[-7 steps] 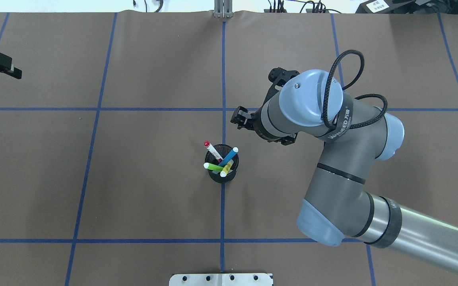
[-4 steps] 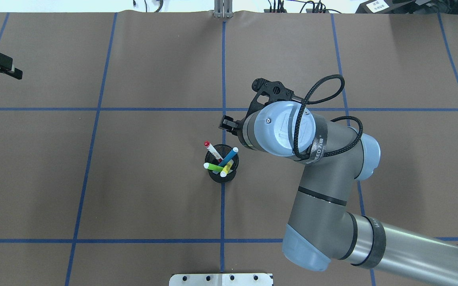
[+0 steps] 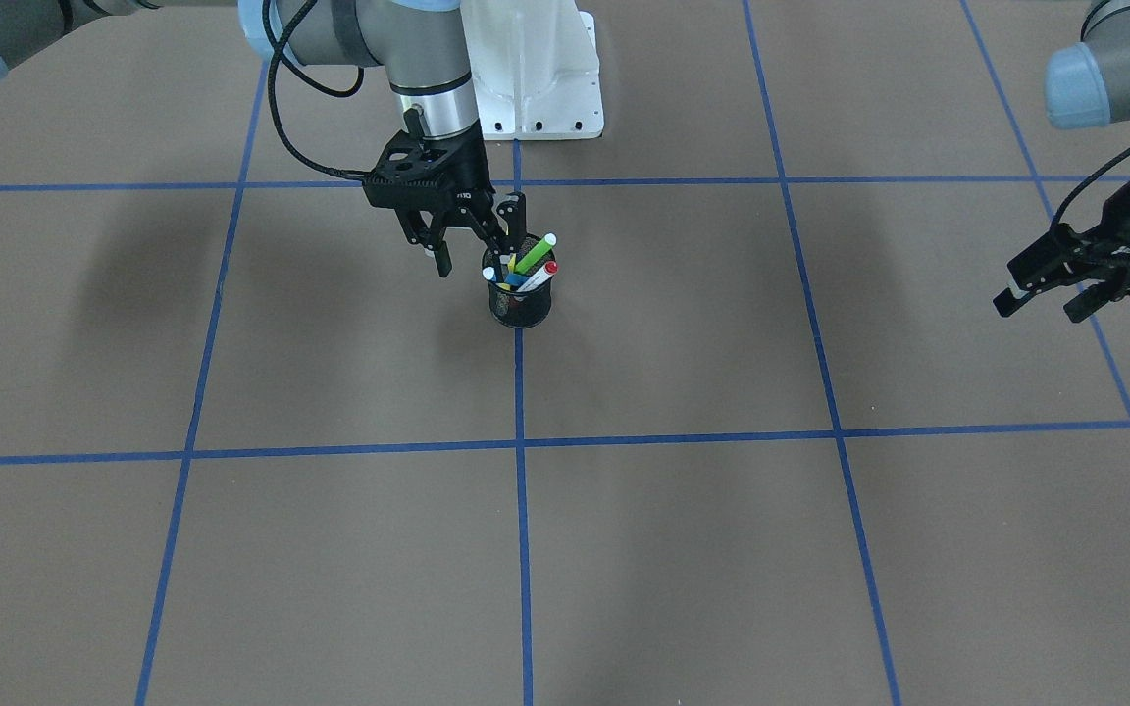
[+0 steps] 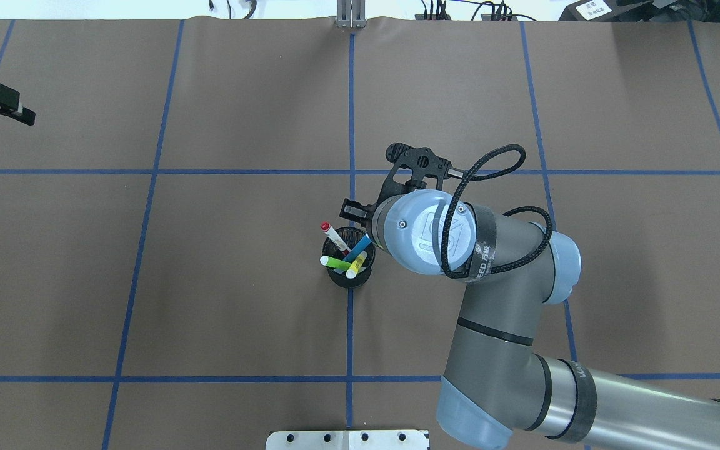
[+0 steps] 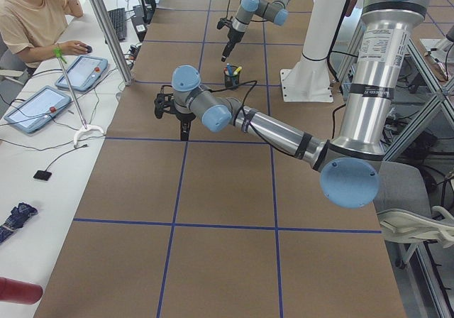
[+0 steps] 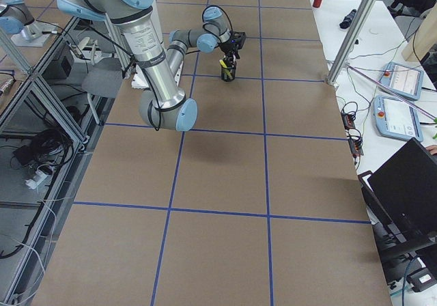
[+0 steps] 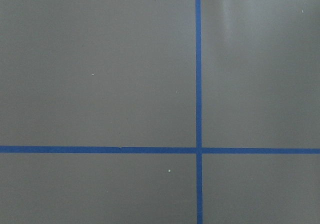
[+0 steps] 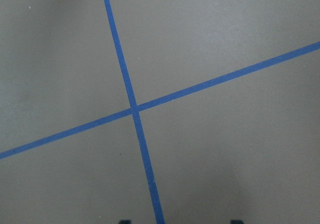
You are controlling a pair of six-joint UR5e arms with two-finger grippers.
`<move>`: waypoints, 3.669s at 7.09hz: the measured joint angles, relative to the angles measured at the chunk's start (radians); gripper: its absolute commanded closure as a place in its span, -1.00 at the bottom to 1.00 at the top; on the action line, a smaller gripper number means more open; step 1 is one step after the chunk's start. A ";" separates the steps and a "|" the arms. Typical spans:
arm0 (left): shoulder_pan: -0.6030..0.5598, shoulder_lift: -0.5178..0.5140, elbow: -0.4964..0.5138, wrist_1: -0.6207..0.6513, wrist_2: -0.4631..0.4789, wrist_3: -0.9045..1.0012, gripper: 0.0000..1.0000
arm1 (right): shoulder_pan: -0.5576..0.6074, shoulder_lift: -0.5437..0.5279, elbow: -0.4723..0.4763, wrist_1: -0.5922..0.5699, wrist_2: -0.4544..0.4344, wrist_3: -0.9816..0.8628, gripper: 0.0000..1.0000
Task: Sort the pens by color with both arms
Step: 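Lower the right gripper into the cup and grasp the blue marker, then lift the blue marker out of the cup with the right gripper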
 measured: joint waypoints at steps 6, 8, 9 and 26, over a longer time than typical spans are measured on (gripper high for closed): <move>0.000 0.004 0.002 0.000 0.000 0.005 -1.00 | -0.038 0.006 -0.030 0.000 -0.058 0.000 0.04; 0.000 0.005 0.002 0.000 0.000 0.006 -1.00 | -0.040 0.008 -0.031 0.000 -0.063 -0.004 0.15; 0.000 0.006 0.002 0.000 0.000 0.006 -1.00 | -0.040 0.011 -0.033 0.000 -0.064 -0.006 0.20; 0.000 0.010 -0.003 0.000 0.000 0.000 -1.00 | 0.068 -0.025 0.150 -0.066 -0.040 -0.067 1.00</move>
